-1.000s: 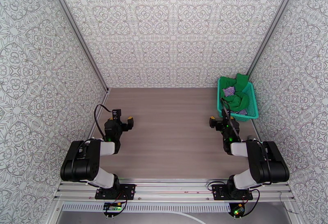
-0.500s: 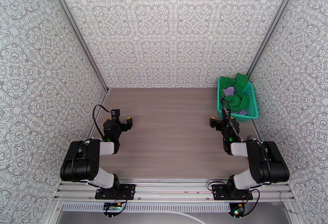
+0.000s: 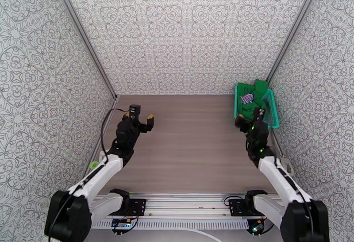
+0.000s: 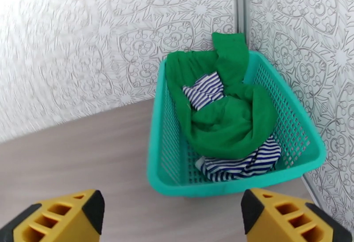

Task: Fold and stack the mixed laundry pile

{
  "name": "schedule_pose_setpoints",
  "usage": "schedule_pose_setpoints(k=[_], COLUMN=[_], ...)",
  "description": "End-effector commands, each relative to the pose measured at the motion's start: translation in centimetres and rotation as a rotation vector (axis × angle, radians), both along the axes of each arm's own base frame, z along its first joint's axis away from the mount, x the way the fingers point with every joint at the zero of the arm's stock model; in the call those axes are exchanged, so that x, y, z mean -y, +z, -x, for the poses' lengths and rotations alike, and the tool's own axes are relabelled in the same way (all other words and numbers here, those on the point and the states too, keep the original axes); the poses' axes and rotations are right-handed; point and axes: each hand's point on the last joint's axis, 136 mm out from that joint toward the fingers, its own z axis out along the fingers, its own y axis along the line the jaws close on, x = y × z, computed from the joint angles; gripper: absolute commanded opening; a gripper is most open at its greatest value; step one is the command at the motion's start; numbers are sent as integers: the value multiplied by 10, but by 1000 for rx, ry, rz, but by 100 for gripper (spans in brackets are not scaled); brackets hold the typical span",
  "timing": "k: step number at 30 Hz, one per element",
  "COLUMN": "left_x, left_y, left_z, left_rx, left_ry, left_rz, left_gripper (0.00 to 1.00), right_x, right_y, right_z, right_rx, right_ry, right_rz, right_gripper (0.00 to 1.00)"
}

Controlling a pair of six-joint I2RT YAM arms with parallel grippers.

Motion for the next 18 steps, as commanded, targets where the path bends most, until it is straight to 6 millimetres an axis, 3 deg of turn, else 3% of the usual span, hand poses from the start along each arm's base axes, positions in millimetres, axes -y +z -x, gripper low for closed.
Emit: schedule_pose_setpoints(k=[1,4,8,14,18], left_x=[56,93,126,155,167], left_y=[-29,-12,0,-11,-21], left_z=[33,49,66,71,72], left_rx=[-252,-261,-251,-278,-309], left_ry=[-294,-499,-671,-774,-808], left_rz=[79,184,239,286,301], left_gripper=[94,94,93,93,93], right_x=[11,20,48,80,97], right_y=[-42,-19,-20,-60,-93], right_z=[21,-4,-43,-104,-126], right_rx=[-412,-449,-529,-659,-750], right_ry=[-50,-4,-43,-102,-145], right_rz=[-120,-229,-286,-256,-248], right_gripper=[87,90,89,74,69])
